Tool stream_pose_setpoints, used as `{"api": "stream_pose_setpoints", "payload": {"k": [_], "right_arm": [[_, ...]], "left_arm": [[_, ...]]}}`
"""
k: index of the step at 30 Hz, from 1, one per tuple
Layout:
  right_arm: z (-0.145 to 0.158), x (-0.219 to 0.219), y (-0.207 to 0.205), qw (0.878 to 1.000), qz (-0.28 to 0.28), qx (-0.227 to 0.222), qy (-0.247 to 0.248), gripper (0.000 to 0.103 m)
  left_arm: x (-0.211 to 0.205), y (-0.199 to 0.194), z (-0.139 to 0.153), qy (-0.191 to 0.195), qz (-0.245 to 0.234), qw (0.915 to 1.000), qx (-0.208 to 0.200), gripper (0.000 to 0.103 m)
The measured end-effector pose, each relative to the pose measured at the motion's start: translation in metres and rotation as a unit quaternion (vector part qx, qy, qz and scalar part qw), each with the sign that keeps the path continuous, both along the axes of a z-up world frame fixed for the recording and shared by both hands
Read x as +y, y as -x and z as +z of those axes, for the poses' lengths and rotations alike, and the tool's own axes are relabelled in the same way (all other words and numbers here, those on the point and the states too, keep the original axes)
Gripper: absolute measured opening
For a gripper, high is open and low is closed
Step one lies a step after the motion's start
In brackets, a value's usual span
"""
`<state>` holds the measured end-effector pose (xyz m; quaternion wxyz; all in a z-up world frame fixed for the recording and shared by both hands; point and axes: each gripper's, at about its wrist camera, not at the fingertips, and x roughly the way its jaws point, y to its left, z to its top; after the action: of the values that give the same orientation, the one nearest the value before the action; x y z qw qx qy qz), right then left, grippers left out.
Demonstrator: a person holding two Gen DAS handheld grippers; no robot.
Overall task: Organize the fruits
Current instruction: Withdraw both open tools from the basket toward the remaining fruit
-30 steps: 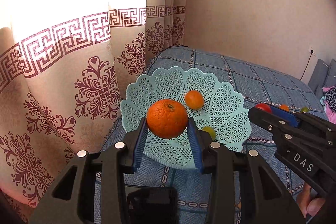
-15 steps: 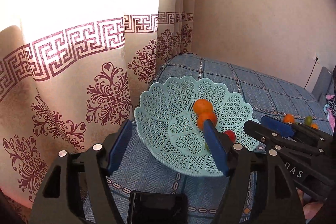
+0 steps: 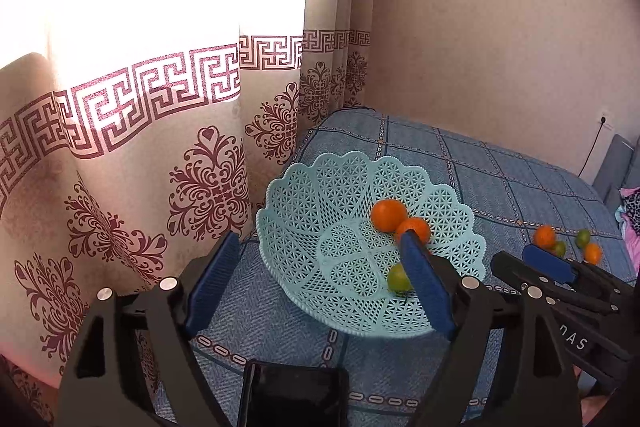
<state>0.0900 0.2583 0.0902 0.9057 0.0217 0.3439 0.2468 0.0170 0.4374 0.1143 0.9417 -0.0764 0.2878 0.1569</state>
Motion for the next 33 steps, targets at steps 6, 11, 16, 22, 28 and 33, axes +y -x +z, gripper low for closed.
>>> {"api": "stream_pose_setpoints", "payload": {"k": [6,11,16,22,28,33], "right_arm": [[0.001,-0.008,0.003,1.000,-0.011,-0.003,-0.004,0.060],[0.000,-0.019,0.005,1.000,-0.021,-0.003,-0.008,0.062],[0.000,-0.040,0.006,0.999,-0.041,-0.007,-0.013,0.071],[-0.005,-0.072,0.006,0.998,-0.069,-0.008,-0.009,0.081],[-0.016,-0.111,0.006,0.994,-0.107,-0.001,0.003,0.081],[-0.027,-0.146,0.007,0.990,-0.139,0.009,0.009,0.081]], "left_arm": [[-0.009,0.001,0.002,-0.002,-0.007,1.0000,0.000,0.088],[-0.017,0.002,0.004,-0.004,-0.014,0.9999,-0.002,0.095],[-0.029,-0.001,0.005,-0.007,-0.027,0.9996,0.001,0.098],[-0.051,-0.009,0.005,-0.014,-0.051,0.9986,0.007,0.098],[-0.077,-0.017,0.003,-0.023,-0.081,0.9964,0.010,0.098],[-0.102,-0.025,0.002,-0.029,-0.103,0.9942,0.016,0.098]]}}
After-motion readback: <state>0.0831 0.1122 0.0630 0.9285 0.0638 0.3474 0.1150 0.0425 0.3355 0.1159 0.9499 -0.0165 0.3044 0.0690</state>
